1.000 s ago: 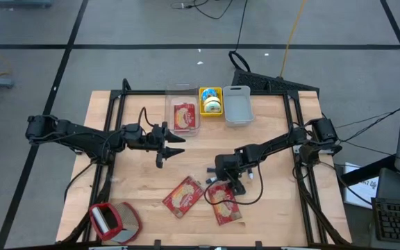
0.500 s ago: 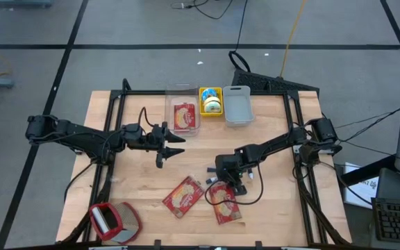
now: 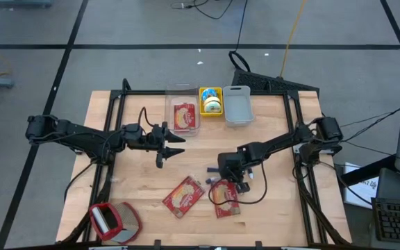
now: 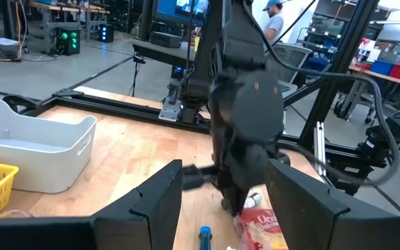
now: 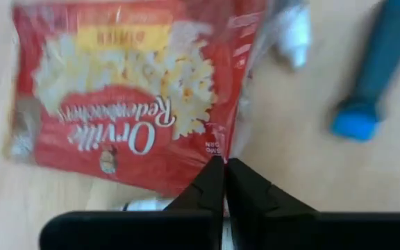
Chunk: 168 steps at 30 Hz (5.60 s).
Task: Pick & Place Food Item
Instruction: Stack the right red popcorn bag on top of the other red popcorn bag in the clear bin
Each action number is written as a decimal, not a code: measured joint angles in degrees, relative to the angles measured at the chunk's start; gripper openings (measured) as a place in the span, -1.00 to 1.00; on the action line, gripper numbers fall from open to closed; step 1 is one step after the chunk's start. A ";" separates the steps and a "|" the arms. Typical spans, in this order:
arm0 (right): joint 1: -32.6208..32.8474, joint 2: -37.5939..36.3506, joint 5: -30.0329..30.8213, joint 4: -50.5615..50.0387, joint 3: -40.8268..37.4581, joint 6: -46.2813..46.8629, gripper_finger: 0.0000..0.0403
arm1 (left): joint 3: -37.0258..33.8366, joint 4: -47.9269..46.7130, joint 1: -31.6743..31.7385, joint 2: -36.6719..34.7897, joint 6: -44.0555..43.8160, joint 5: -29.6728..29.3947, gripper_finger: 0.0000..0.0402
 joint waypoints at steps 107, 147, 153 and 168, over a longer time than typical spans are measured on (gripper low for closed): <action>-2.02 -44.75 51.47 48.81 -28.38 -15.93 -1.00 | 0.02 0.21 -0.01 0.00 1.45 0.02 0.03; -4.59 -38.14 51.09 54.27 -28.31 -17.78 -1.00 | 33.18 -20.40 -0.32 22.32 14.25 -19.02 0.45; -4.59 -38.14 51.09 54.03 -28.31 -17.63 -1.00 | 37.31 -20.08 0.25 25.60 15.46 -21.78 0.47; -4.72 -38.11 50.96 54.30 -28.31 -17.81 -1.00 | 37.75 -15.76 0.88 27.12 10.61 -18.88 0.38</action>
